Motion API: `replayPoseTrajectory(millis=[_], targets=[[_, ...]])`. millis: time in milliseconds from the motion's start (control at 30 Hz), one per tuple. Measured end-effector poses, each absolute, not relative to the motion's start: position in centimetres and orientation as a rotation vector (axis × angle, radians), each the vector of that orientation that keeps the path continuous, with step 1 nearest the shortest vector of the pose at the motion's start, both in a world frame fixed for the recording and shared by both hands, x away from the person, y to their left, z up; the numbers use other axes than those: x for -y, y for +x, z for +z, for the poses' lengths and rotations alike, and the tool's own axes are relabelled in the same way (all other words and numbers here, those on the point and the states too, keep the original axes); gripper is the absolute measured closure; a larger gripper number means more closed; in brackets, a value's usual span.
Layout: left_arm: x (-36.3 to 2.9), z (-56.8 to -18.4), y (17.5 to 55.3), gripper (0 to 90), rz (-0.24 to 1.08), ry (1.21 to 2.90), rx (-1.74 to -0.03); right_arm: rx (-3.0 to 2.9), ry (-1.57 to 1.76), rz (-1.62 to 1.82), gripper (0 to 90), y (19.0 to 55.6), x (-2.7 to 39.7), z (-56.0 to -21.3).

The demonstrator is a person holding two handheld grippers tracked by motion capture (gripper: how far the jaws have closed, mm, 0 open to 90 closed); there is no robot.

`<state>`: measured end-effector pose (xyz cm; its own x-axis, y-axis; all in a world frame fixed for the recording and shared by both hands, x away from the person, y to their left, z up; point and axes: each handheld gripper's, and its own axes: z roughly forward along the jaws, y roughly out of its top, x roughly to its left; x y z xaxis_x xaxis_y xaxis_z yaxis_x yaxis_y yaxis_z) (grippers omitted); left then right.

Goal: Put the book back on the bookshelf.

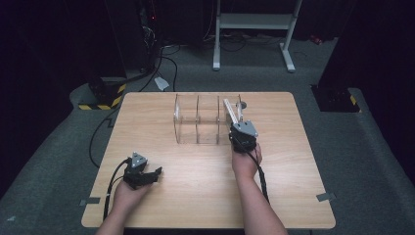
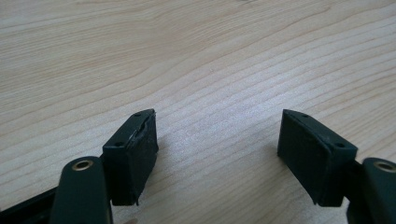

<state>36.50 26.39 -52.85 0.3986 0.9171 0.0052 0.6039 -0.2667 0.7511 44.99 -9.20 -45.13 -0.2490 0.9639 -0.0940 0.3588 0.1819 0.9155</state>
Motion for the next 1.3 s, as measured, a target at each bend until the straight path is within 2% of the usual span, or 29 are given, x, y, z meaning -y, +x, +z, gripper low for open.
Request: replayPoseTrajectory(millis=[1300], targets=[[-26.4, -52.8, 36.4, 28.7, 0.594, 1.983, -1.295, -1.699, 1.337, 1.058, 73.7, 44.0, 9.2, -46.9]])
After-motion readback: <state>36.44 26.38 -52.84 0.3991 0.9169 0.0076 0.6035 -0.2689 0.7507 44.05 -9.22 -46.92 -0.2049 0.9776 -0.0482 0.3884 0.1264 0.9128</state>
